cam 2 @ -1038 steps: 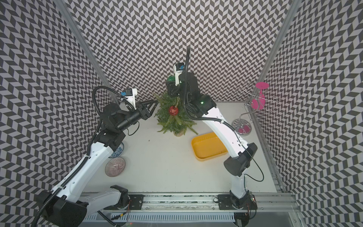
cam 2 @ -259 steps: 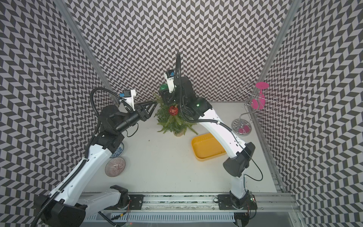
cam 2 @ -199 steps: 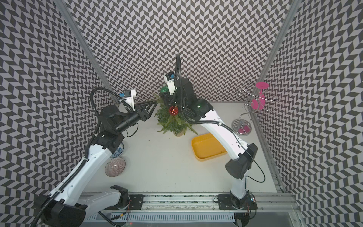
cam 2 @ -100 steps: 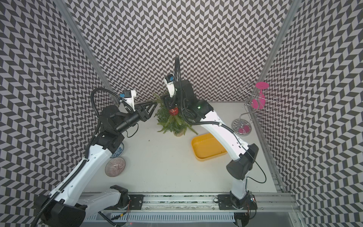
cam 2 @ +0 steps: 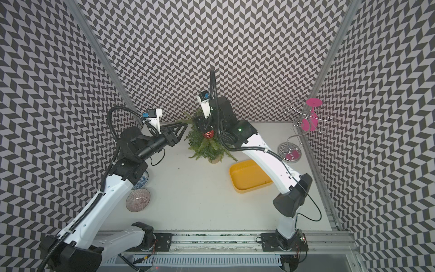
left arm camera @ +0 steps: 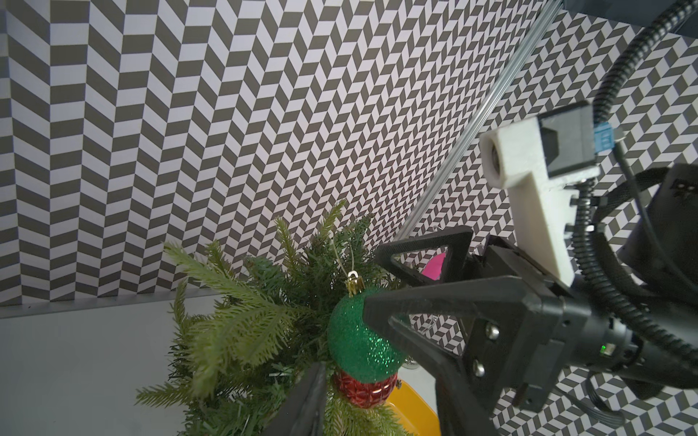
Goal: Decorate the small christmas tree with ornaments
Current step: Hang an ornament on the christmas tree.
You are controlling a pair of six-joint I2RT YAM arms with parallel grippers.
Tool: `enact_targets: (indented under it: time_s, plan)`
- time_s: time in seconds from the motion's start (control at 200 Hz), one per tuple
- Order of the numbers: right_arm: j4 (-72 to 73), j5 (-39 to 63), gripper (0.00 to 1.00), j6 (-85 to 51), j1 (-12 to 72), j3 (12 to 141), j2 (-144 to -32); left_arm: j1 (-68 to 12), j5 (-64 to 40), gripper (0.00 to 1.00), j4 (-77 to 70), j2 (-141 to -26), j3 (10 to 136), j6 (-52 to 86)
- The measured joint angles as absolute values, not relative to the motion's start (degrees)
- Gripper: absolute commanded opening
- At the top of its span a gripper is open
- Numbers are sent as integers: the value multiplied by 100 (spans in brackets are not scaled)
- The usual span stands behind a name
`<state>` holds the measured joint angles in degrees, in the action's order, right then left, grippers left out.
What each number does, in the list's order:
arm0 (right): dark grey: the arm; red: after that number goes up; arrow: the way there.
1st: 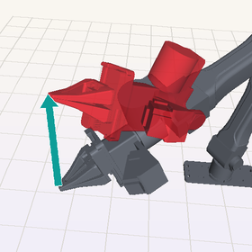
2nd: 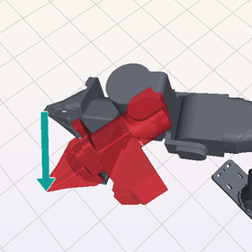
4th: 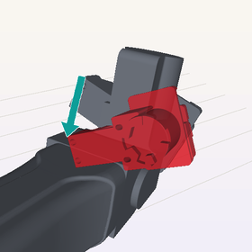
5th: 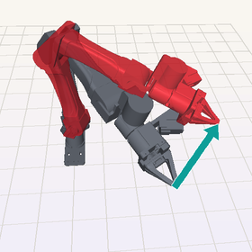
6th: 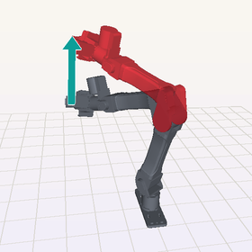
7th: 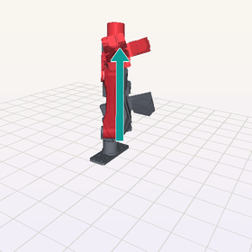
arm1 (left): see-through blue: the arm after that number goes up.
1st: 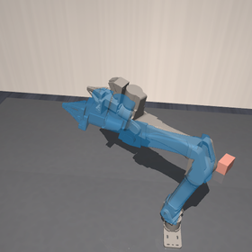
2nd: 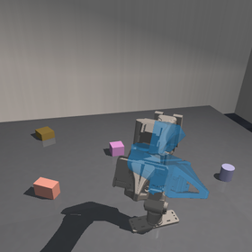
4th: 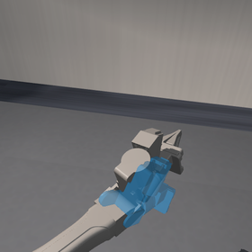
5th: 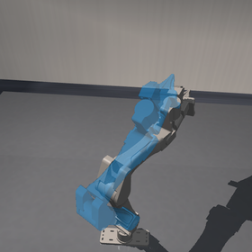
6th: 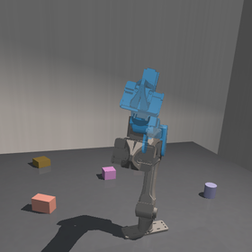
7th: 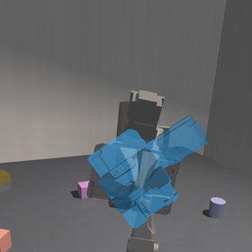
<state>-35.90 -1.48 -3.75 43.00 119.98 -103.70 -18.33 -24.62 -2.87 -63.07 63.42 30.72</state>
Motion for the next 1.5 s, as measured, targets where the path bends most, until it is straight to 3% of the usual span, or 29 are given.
enact_targets:
  time_s: [0.355,1.502]
  plan:
    - [-4624,246,79,-784,4300,13102,-10503,-1833,-2464,49,-287,-6224,6230,3098]
    - [-5382,668,82,-937,4344,13292,-10873,-1833,-2458,49,-274,-6049,6114,3142]
